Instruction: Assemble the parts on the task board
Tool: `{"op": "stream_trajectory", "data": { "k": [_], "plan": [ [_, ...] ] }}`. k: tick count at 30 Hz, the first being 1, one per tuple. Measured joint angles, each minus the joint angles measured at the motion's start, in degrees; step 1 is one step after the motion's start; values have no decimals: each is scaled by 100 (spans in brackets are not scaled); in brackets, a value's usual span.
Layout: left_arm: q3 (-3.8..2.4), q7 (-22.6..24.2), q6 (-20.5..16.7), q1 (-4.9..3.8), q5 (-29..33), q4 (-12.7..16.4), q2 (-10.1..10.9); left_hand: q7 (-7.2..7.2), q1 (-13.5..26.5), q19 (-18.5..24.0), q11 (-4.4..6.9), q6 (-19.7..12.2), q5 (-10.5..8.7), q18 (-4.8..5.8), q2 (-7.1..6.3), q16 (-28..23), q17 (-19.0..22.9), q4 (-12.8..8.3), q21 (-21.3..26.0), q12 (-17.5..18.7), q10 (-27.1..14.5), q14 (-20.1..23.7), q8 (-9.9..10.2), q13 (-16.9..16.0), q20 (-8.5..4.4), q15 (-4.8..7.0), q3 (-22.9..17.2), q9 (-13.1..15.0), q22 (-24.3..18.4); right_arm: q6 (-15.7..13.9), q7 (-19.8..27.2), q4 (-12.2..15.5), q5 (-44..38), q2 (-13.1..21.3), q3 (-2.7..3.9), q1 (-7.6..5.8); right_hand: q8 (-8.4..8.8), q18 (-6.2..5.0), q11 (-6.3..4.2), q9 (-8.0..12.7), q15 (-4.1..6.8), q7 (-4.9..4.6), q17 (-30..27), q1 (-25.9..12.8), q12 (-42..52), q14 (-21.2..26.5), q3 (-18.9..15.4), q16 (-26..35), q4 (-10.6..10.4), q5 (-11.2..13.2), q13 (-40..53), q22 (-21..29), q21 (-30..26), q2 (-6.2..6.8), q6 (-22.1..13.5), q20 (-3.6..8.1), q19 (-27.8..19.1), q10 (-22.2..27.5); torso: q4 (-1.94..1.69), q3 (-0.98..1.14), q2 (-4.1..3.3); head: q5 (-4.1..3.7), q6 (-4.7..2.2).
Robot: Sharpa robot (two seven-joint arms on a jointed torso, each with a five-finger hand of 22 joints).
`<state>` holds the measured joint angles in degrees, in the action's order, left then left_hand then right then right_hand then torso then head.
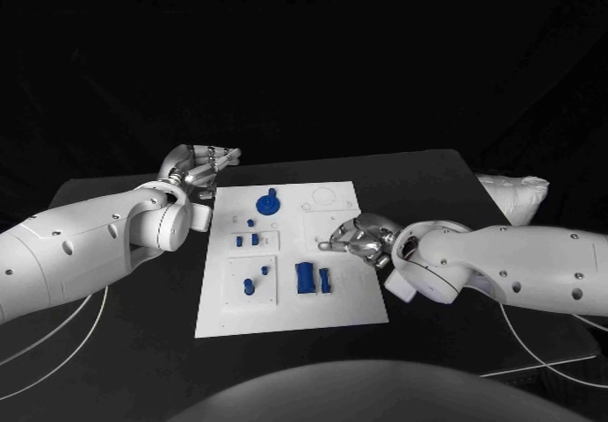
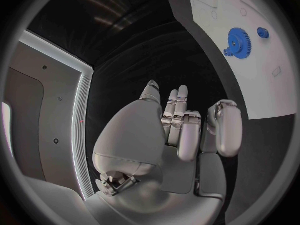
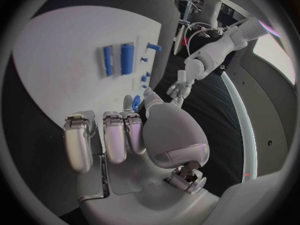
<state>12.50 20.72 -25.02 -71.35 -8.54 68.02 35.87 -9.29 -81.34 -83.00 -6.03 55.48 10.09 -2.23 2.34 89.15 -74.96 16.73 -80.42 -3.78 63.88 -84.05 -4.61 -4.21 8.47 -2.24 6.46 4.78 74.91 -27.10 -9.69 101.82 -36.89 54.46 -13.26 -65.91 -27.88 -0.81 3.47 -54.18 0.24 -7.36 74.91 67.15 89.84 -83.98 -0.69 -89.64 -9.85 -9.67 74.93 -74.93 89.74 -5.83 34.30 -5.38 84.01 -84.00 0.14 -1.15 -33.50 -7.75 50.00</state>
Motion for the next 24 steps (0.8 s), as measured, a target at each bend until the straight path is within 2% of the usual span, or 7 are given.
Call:
{"op": "stream_trajectory", "data": {
  "k": [4,6,8,12,16,18,24],
  "plan": [
    [0,76,-60,16,0,125,63,-21,49,271,-19,-65,0,-1,49,-178,0,2,321,0,-20,0,0,0,15,0,117,0,0,-294,1147,-278,778,-207,19,-117,632,-212,11,857,-131,-55,0,36,-65,230,-195,426,-195,-163,0,1,-1131,36,-452,-162,-566,28,3,5,2,64,0],
    [1,137,-109,22,2,200,100,-33,116,613,-21,-114,0,-137,116,-414,0,-4,762,0,-21,11,0,0,26,-11,207,-1,0,-339,1613,-426,1094,-329,44,-149,829,-646,98,1197,-253,-92,-932,36,-1367,2295,-317,1948,-317,-221,-69,89,-3250,36,-776,-248,-2611,1914,5,7,2,98,0],
    [1,228,-177,31,16,297,141,-45,177,1296,-40,-149,0,-333,177,-951,225,-13,1652,0,-41,461,0,0,46,-55,309,-10,0,-343,2085,-618,1415,-479,76,-173,965,-760,340,1498,-496,-69,-2041,36,-3192,3997,-462,3423,-462,-221,-979,547,-4862,36,-1077,-385,-4014,4130,10,12,-2,140,0],
    [2,459,-311,61,72,498,200,-114,392,3438,-142,-258,0,-720,290,-3480,2765,-56,4563,0,-149,2749,-37,0,165,-174,564,-13,-350,-267,2784,-955,1902,-713,126,-195,1251,-623,897,2239,-988,86,-3627,-93,-5505,5248,-867,5403,-587,-125,-2942,1709,-6774,58,-1618,-673,-5323,5368,7,13,-5,205,-9],
    [-2,731,-402,160,179,676,264,-133,681,4294,-252,-468,-49,-720,240,-5029,4000,-16,6039,0,-440,3948,-99,5,455,-442,757,-40,-1269,-96,3254,-1172,2231,-861,157,-208,1937,-623,707,3685,-791,333,-4932,-387,-6752,6504,-1208,6772,-672,96,-4512,3323,-8373,-47,-2540,-616,-6626,6375,-4,12,-8,265,-65],
    [-2,860,-426,228,234,737,287,-115,785,4568,-326,-611,-114,-720,136,-5454,4431,-1,6579,0,-625,4372,-101,18,573,-559,746,-60,-1710,8,3415,-1234,2341,-905,169,-215,2159,-624,557,4104,-669,447,-5487,-448,-7164,7172,-1241,7335,-684,177,-5018,4532,-8677,1,-2842,-528,-7339,6939,-7,12,-9,301,-101],
    [-1,1183,-445,436,366,853,314,-124,1258,5428,-305,-1217,-200,-720,-464,-6055,5194,18,7634,0,-1485,5430,-101,57,644,-567,113,-96,-2665,290,3697,-1314,2528,-949,178,-222,2414,-721,315,4728,-444,784,-6635,-759,-7836,8076,-947,8273,-702,324,-6120,6450,-8853,237,-3237,-357,-8226,7856,-19,9,-12,336,-265]
  ]
}}
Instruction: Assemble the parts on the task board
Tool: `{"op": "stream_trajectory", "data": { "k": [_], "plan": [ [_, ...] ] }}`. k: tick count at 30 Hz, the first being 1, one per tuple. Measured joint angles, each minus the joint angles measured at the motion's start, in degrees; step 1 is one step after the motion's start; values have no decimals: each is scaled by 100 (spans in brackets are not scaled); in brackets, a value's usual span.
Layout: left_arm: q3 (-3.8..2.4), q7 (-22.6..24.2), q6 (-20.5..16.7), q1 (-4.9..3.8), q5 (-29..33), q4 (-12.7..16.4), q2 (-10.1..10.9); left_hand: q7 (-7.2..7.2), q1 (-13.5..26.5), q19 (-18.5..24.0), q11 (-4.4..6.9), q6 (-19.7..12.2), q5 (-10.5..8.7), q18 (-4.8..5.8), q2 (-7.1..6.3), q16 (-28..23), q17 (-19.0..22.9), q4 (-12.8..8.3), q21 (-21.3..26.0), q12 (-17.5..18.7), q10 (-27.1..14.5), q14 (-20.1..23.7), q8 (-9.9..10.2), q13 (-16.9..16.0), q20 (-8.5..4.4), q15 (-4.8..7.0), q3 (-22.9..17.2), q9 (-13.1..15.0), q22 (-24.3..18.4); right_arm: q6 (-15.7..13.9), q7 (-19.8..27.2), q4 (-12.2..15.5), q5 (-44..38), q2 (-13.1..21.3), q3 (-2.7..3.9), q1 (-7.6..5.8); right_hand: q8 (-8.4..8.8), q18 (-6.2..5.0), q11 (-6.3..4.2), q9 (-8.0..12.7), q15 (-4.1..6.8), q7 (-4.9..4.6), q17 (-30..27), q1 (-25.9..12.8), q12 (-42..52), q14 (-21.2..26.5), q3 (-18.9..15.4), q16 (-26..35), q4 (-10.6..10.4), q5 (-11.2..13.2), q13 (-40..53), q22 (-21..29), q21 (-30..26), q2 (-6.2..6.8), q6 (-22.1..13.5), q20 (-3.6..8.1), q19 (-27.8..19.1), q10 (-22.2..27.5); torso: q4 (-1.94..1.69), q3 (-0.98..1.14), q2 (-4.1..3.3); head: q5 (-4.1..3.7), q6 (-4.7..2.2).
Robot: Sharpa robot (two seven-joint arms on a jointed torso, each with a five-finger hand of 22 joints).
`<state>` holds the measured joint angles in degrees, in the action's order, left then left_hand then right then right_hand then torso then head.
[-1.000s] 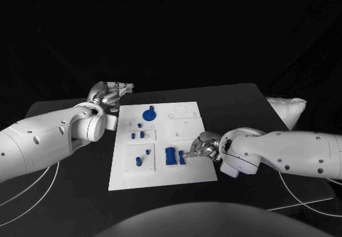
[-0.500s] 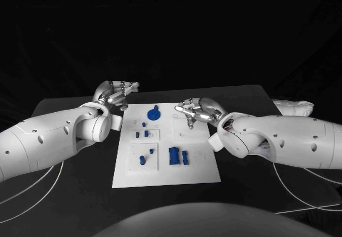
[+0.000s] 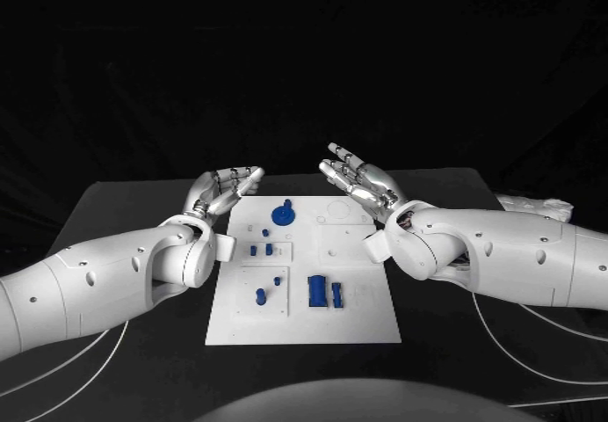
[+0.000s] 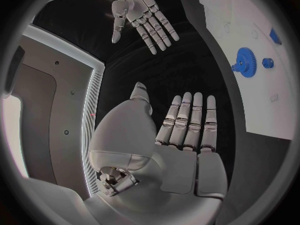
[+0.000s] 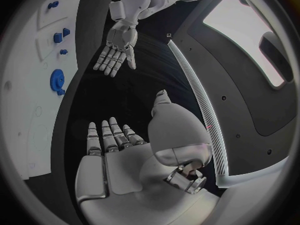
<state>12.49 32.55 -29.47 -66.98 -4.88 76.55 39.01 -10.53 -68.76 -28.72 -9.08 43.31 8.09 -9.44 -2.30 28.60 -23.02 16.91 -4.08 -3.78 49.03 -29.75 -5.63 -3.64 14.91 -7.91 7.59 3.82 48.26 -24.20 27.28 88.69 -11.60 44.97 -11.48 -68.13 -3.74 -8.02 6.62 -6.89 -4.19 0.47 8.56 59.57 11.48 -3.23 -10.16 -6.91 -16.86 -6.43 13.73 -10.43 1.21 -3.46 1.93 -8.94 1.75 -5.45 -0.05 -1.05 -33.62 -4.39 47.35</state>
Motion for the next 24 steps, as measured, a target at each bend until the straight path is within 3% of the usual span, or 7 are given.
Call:
{"op": "stream_trajectory", "data": {
  "k": [3,4,5,8,16,20,24],
  "plan": [
    [-1,-1,-2,25,6,7,8,431,2742,1231,377,-1845,-486,363,168,-1215,992,-723,376,346,-2090,1282,519,334,-630,471,-550,-350,-2061,4,1,0,12,-1,5,2,342,297,-526,555,374,-44,-362,-2467,-488,307,439,556,696,549,-582,440,-101,311,-169,369,-166,513,-2,-1,0,3,-10],
    [-31,-11,-6,26,6,16,18,675,3679,1598,742,-2406,-708,585,212,-1586,1288,-938,388,358,-2718,1659,543,349,-824,697,-696,-364,-2681,-6,-5,0,15,1,25,12,354,653,-613,643,391,-48,-708,-3273,-639,323,662,649,929,610,-763,689,-101,333,-173,737,-171,540,-2,-1,-1,3,-9],
    [-86,-20,-19,34,8,47,39,914,4272,1832,843,-2755,-767,812,224,-1818,1472,-1076,388,359,-3121,1901,544,352,-947,754,-734,-367,-3073,-25,-9,1,23,3,59,30,354,732,-635,664,391,-49,-791,-3730,-922,323,868,669,1064,623,-866,897,-101,338,-173,827,-176,547,-2,-1,1,8,-15],
    [-265,-40,-83,110,24,202,114,1042,5344,2257,904,-3408,-794,905,232,-2248,1814,-1601,388,359,-3859,2345,545,355,-1444,788,-757,-374,-3795,-98,-13,10,62,1,176,105,354,766,-636,680,391,-49,-841,-4672,-1126,323,1012,676,1592,624,-1335,1020,-101,342,-173,866,-176,548,-1,3,9,29,-72],
    [-1023,-150,-645,539,195,1025,455,1055,6815,2848,909,-4302,-794,904,230,-2840,2297,-1671,388,359,-4873,2946,545,359,-1489,791,-753,-377,-4684,-729,19,72,410,-13,788,519,354,766,-636,684,390,-49,-851,-5907,-1129,323,1018,679,1664,624,-1368,1038,-100,343,-173,865,-177,548,2,36,83,182,-519],
    [-1210,-206,-972,653,299,1259,549,1055,6832,2848,909,-4302,-794,905,229,-2840,2297,-1671,387,359,-4873,2946,545,359,-1489,791,-753,-377,-4685,-1173,58,97,669,-18,1017,690,354,766,-635,684,390,-49,-851,-5925,-1129,323,1018,679,1664,624,-1368,1038,-100,348,-173,864,-177,548,4,60,136,282,-831],
    [-1242,-247,-1183,681,376,1318,574,1055,6832,2848,908,-4301,-794,905,230,-2840,2297,-1671,388,359,-4873,2946,545,359,-1489,790,-753,-376,-4685,-1529,94,112,878,-21,1128,776,354,766,-635,684,391,-49,-851,-5925,-1129,323,1018,679,1664,624,-1367,1038,-100,348,-173,864,-178,548,4,79,183,366,-1070]
  ]
}}
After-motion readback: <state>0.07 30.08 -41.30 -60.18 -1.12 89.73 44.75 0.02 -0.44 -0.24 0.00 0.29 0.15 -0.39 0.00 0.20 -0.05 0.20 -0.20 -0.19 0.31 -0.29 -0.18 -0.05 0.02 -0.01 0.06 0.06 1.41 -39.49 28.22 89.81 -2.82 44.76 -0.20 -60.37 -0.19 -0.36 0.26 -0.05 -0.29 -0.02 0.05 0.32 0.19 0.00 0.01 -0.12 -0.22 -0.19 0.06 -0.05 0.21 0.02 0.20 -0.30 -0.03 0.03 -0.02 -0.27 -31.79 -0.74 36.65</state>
